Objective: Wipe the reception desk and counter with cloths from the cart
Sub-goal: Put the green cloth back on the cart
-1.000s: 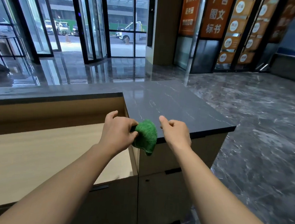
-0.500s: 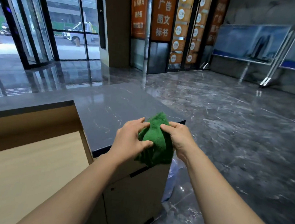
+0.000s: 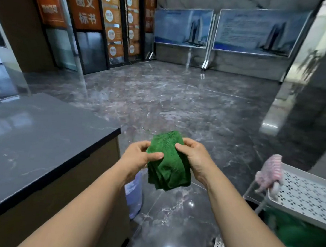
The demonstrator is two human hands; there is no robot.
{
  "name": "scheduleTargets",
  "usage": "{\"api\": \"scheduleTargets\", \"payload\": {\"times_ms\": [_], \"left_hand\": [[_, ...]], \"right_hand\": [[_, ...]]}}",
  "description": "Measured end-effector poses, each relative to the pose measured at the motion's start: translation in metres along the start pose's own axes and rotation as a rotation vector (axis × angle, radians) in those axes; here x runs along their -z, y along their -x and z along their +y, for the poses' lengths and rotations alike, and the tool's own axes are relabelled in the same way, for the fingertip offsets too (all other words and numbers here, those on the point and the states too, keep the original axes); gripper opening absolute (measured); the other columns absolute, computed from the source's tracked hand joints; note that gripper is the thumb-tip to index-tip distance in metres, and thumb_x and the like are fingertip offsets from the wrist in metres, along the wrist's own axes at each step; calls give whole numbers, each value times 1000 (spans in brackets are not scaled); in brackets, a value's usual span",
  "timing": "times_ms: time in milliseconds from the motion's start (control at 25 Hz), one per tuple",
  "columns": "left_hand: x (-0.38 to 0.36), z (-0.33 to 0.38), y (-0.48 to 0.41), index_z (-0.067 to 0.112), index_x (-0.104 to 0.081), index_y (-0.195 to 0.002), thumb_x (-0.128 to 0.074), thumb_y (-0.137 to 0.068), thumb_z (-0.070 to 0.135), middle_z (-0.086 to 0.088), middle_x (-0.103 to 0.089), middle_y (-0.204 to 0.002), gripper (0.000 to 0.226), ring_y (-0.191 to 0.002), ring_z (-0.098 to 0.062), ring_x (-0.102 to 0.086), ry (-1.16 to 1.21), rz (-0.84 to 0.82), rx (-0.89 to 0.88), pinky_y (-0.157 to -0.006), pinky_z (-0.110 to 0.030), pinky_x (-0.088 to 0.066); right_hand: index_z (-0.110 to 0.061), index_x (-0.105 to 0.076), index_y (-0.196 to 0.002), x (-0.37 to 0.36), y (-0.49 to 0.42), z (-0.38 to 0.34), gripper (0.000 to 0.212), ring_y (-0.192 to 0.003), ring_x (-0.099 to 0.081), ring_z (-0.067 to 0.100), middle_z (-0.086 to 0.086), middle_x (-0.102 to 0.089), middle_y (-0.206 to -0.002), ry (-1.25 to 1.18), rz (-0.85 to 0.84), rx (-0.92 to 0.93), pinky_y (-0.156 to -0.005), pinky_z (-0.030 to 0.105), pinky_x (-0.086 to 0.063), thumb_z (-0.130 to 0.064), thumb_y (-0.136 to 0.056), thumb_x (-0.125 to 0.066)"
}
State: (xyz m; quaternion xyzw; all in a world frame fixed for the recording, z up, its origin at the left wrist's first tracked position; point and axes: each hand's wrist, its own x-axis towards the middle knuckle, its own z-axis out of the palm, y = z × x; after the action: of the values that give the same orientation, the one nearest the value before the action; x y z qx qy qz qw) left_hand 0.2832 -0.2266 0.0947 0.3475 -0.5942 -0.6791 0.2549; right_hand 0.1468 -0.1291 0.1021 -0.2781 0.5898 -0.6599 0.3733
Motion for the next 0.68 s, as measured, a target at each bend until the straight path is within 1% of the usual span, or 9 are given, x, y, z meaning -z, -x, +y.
{"api": "scheduleTargets", "payload": {"times_ms": [80, 160, 240, 360, 400, 440, 520, 600, 680], "left_hand": [[-35, -1, -15, 9, -63, -78, -77, -71, -8, -8, -67, -75, 22, -70, -21, -61, -166, -23, -104, -79, -39, -52], [-68, -5, -34, 15, -54, -63, -86, -66, 7, 0, -59, -63, 33, -59, -13, -53, -448, 28, -222, -61, -29, -46], [-106, -10, -51, 14, -47, -59, -89, -63, 19, 2, -53, -58, 42, -54, -9, -46, -627, 20, -299, -53, -25, -35], [-163, -16, -62, 11, -47, -62, -86, -64, 11, 1, -64, -74, 39, -69, -3, -61, -344, -398, -179, -64, -23, -43], [-177, -18, -65, 9, -49, -64, -85, -63, 9, 0, -67, -77, 36, -73, -4, -63, -246, -518, -95, -63, -23, -46], [-192, -22, -68, 9, -50, -65, -84, -61, 10, -1, -66, -72, 35, -67, -9, -63, -196, -610, -24, -58, -23, -47], [-228, -29, -70, 12, -49, -61, -82, -59, 9, -2, -58, -59, 34, -55, -14, -57, -155, -740, 51, -49, -24, -45], [-260, -35, -69, 13, -47, -59, -80, -64, 1, 1, -56, -55, 36, -54, -13, -56, -172, -804, 58, -49, -22, -44], [-292, -42, -66, 11, -47, -60, -78, -69, -5, 5, -58, -52, 36, -52, -9, -58, -241, -841, 42, -48, -20, -45]], "right_hand": [[-4, -62, -96, 37, -3, 0, 10, -63, -61, 10, 7, -65, -80, 105, 56, 12, -55, 15, -51, 0, -94, -53], [-7, -63, -97, 72, -2, 0, 12, -69, -61, 11, 4, -65, -81, 179, 108, -3, -56, 15, -50, -4, -96, -51], [-10, -64, -96, 111, 1, 0, 14, -71, -63, 12, 3, -67, -82, 202, 182, -36, -59, 18, -51, -6, -97, -51], [-10, -65, -86, 170, 14, 3, 13, -72, -63, 18, 8, -67, -81, 51, 268, -80, -63, 23, -50, -6, -93, -55], [-7, -66, -86, 185, 21, 3, 8, -74, -62, 20, 12, -66, -83, -30, 278, -96, -66, 25, -50, -10, -88, -59], [-3, -67, -92, 200, 28, 4, 14, -79, -63, 24, 15, -67, -88, -96, 280, -106, -72, 29, -51, -13, -84, -62], [1, -69, -104, 232, 45, 7, 22, -86, -67, 25, 14, -71, -95, -93, 256, -115, -79, 30, -55, -10, -85, -65], [-5, -71, -102, 260, 61, 7, 18, -82, -69, 20, 9, -74, -91, 9, 281, -134, -72, 26, -56, -4, -85, -66], [-5, -71, -104, 289, 71, 11, 20, -82, -69, 21, 10, -74, -91, 67, 358, -174, -72, 28, -56, -9, -84, -69]]}}
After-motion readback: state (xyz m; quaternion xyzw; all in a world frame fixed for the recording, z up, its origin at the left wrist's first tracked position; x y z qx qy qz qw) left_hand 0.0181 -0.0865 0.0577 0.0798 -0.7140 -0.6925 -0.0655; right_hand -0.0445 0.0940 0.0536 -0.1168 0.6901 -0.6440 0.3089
